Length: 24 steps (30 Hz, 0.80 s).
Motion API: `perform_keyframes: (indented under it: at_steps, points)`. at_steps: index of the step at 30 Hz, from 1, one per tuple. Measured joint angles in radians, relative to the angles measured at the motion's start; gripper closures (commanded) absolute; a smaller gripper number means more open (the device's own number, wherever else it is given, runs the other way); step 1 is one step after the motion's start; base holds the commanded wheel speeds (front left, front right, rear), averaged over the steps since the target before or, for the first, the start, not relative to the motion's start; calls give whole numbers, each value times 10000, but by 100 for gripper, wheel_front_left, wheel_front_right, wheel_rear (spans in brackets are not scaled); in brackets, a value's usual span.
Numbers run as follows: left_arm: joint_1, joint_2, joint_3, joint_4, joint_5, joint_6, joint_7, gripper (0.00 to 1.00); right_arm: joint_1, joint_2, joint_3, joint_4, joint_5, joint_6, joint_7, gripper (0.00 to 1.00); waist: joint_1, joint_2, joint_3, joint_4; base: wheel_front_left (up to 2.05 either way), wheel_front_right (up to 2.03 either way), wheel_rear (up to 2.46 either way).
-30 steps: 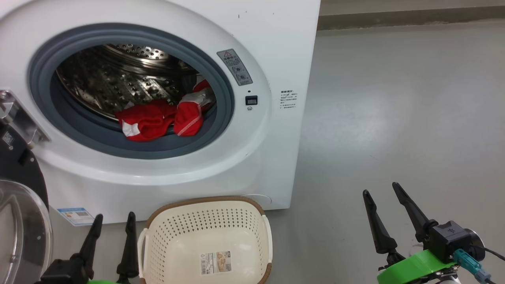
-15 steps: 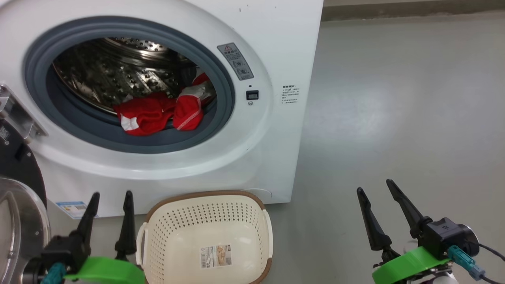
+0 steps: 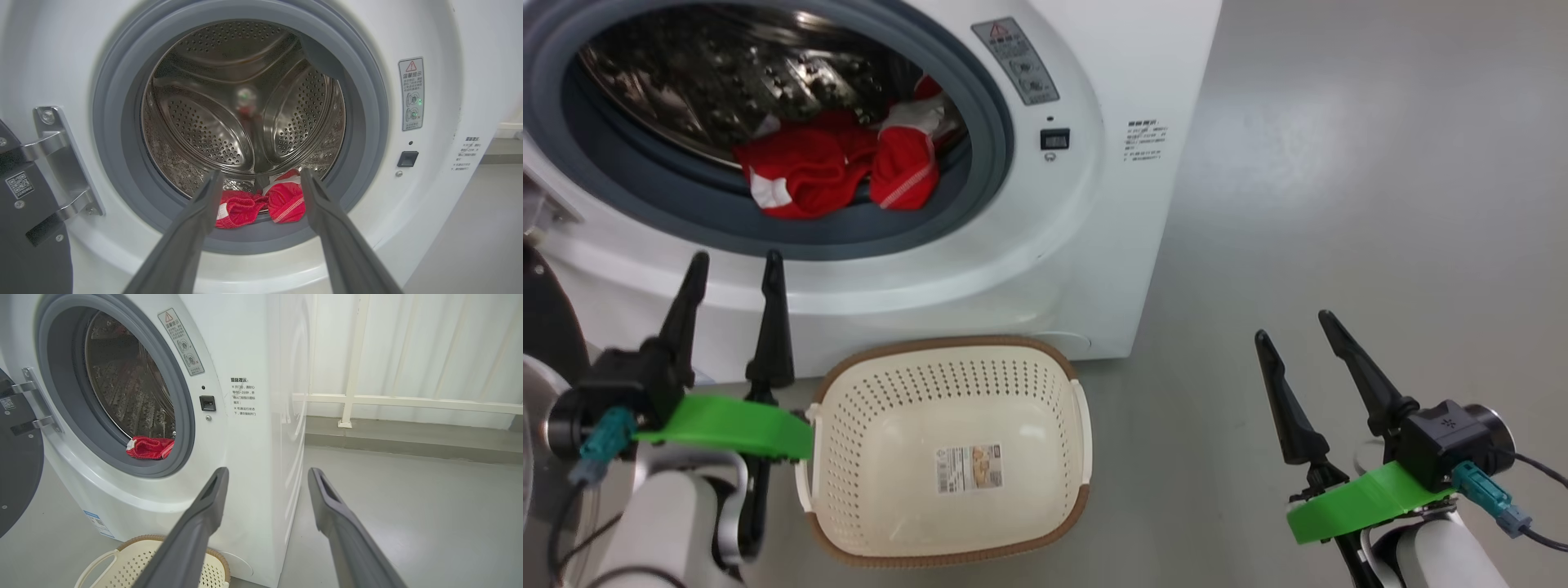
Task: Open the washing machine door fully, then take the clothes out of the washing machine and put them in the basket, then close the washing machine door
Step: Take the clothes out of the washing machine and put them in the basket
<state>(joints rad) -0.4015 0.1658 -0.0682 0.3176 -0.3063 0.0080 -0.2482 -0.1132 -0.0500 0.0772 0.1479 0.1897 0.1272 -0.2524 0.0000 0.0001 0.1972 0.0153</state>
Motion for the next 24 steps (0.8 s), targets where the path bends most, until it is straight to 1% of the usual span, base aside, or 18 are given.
perform_keyframes:
  at_steps: [8,13,24]
  points:
    - [-1842,-54,-242,1126,253,-171,-15,0,-470,-17,17,-151,-79,0,0,0,0,0,940,8,0,0,0]
    - [-2980,-234,-50,2111,77,-186,-54,0,-849,-42,35,-234,-155,0,-2,0,0,0,1516,-31,0,0,0]
    - [-5090,-167,117,3856,61,-339,-59,0,-1380,-65,174,-270,-155,0,-2,0,0,0,2641,-270,0,0,0]
